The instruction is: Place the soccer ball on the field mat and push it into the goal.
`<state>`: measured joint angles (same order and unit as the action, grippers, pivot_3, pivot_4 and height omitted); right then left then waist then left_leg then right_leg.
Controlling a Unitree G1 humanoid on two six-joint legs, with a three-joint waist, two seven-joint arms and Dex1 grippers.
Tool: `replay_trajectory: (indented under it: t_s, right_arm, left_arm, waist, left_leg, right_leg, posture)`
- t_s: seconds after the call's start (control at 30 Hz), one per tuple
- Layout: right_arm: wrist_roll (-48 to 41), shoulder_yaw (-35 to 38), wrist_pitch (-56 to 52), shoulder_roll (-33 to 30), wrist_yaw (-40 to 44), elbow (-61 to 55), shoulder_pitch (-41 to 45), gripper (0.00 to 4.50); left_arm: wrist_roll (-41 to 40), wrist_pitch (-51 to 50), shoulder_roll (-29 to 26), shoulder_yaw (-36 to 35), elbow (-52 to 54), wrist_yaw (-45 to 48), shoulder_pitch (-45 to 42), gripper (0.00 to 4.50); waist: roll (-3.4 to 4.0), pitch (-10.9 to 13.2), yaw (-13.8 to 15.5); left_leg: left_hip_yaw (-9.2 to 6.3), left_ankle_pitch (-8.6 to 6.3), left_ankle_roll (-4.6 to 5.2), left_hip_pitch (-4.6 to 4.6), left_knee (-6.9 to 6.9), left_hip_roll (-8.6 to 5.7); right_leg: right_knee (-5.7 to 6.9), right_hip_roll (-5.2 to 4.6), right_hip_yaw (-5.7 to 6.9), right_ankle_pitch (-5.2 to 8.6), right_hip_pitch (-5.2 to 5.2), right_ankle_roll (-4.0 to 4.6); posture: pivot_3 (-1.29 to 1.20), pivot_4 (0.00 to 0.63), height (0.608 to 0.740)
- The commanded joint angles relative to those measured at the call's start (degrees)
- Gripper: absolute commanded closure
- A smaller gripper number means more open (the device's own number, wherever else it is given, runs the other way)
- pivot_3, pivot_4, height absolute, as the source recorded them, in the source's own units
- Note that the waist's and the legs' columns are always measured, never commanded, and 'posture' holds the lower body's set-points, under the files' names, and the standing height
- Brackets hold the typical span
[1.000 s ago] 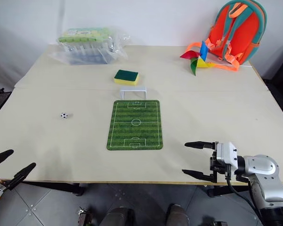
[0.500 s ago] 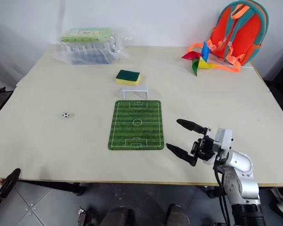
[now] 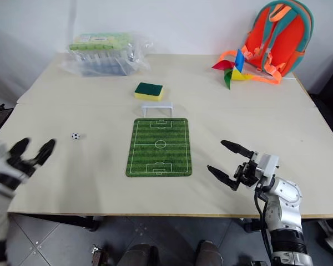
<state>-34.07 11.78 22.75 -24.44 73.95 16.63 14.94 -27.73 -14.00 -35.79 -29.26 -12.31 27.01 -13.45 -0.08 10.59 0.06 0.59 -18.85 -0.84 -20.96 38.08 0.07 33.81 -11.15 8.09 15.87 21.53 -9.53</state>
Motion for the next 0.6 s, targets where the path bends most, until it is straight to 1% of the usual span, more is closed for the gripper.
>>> replay_trajectory:
  t_s: [0.03, 0.17, 0.27, 0.37, 0.53, 0.6]
  right_arm:
    - [-1.2, 1.5, 1.5, 0.9, -0.1, -0.2, 1.2, 0.0]
    - [-0.8, 0.6, 0.8, 1.4, -0.5, -1.8, 0.9, 0.0]
    - [-0.3, -0.1, 0.6, 1.9, -1.4, -4.0, -0.7, 0.0]
    - [-0.1, -0.2, 0.4, 2.3, -2.4, -5.5, -1.5, 0.0]
    - [0.7, -0.2, 0.4, 2.5, -3.9, -6.8, -2.5, 0.0]
    - [1.1, -0.3, 0.6, 2.5, -4.2, -6.9, -2.7, 0.0]
  left_arm:
    - [4.3, 1.3, -1.5, 3.6, -7.8, -0.2, -6.2, 0.03]
    - [8.4, 3.2, -0.6, 7.9, -18.8, -1.3, -14.8, 0.03]
    - [11.9, 5.3, -0.4, 10.2, -25.8, -3.4, -18.6, 0.03]
    - [13.1, 6.4, -0.2, 10.6, -27.7, -4.4, -19.4, 0.65]
    - [12.5, 7.0, -0.1, 10.5, -26.4, -2.1, -17.5, 2.26]
    - [12.0, 7.4, 0.0, 10.0, -26.2, -1.5, -17.1, 2.97]
  waist:
    - [-0.01, 0.0, -0.5]
    - [-0.02, 0.0, -1.3]
    - [-0.02, 0.0, -1.5]
    - [-0.02, 0.0, -1.7]
    - [-0.02, 0.0, -1.5]
    - [-0.02, 0.0, -1.5]
  left_leg:
    - [0.01, 0.0, 0.0, 0.0, 0.02, 0.0]
    - [0.05, 0.0, 0.0, 0.01, -0.04, 0.0]
    - [0.05, 0.0, 0.0, 0.0, -0.02, 0.0]
    - [0.05, 0.0, 0.0, 0.01, -0.03, 0.0]
    - [0.05, -0.01, 0.0, 0.0, 0.0, 0.0]
    - [0.06, -0.01, 0.0, 0.01, 0.0, 0.0]
  right_leg:
    - [-0.01, 0.0, -0.01, 0.0, 0.0, 0.0]
    - [-0.04, 0.02, -0.05, 0.0, 0.02, -0.01]
    - [-0.04, 0.01, -0.06, -0.01, 0.02, -0.02]
    - [-0.03, 0.01, -0.07, -0.01, 0.03, -0.02]
    - [-0.01, 0.0, -0.1, -0.01, 0.04, -0.02]
    - [0.0, 0.0, -0.12, -0.01, 0.04, -0.02]
  posture:
    - [0.0, 0.15, 0.74]
    - [0.0, 0.15, 0.74]
    - [0.0, 0.15, 0.74]
    - [0.0, 0.15, 0.74]
    - [0.0, 0.15, 0.74]
    - [0.0, 0.15, 0.74]
